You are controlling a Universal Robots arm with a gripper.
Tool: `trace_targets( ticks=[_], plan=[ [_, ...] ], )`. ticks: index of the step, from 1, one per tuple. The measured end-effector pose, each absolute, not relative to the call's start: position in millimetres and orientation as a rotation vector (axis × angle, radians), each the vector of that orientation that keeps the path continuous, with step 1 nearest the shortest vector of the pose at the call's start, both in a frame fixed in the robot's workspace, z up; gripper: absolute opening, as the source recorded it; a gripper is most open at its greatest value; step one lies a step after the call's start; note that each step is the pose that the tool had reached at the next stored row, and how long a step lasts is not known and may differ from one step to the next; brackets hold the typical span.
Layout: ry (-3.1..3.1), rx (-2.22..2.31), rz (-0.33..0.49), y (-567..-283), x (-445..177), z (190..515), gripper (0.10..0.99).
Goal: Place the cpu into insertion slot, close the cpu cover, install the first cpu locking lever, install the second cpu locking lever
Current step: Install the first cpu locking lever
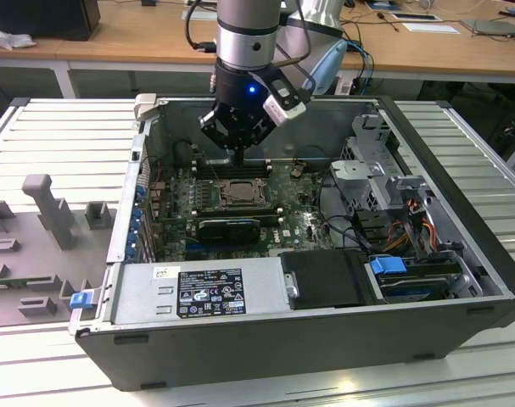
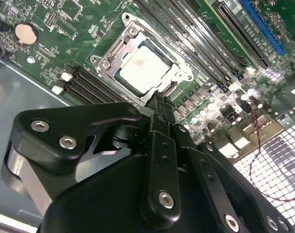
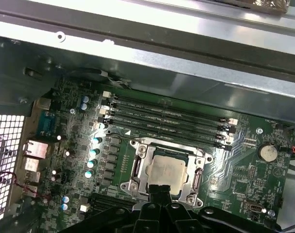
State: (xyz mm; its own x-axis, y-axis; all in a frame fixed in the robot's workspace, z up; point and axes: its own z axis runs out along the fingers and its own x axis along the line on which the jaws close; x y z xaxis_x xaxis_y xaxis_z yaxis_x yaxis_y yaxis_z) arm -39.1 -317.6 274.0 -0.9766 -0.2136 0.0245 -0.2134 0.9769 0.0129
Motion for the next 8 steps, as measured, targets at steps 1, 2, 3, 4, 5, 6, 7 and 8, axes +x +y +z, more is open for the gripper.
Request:
trace_targets(
  ticks=[1, 2, 3, 4, 5, 6, 7, 8],
  plan=[
    [-3.095, 0.356, -0.016, -317.6, -39.1, 274.0, 0.106],
    [-3.093, 0.375, -0.015, -317.6, -39.1, 274.0, 0.106],
    [-3.091, 0.389, -0.015, -317.6, -39.1, 274.0, 0.106],
    [-3.088, 0.412, -0.015, -317.6, -39.1, 274.0, 0.106],
    [-3.086, 0.430, -0.015, -317.6, -39.1, 274.0, 0.106],
    [-3.083, 0.446, -0.014, -317.6, -39.1, 274.0, 0.106],
    [-3.081, 0.459, -0.014, -317.6, -39.1, 274.0, 0.106],
    [-3.080, 0.470, -0.014, -317.6, -39.1, 274.0, 0.106]
  ],
)
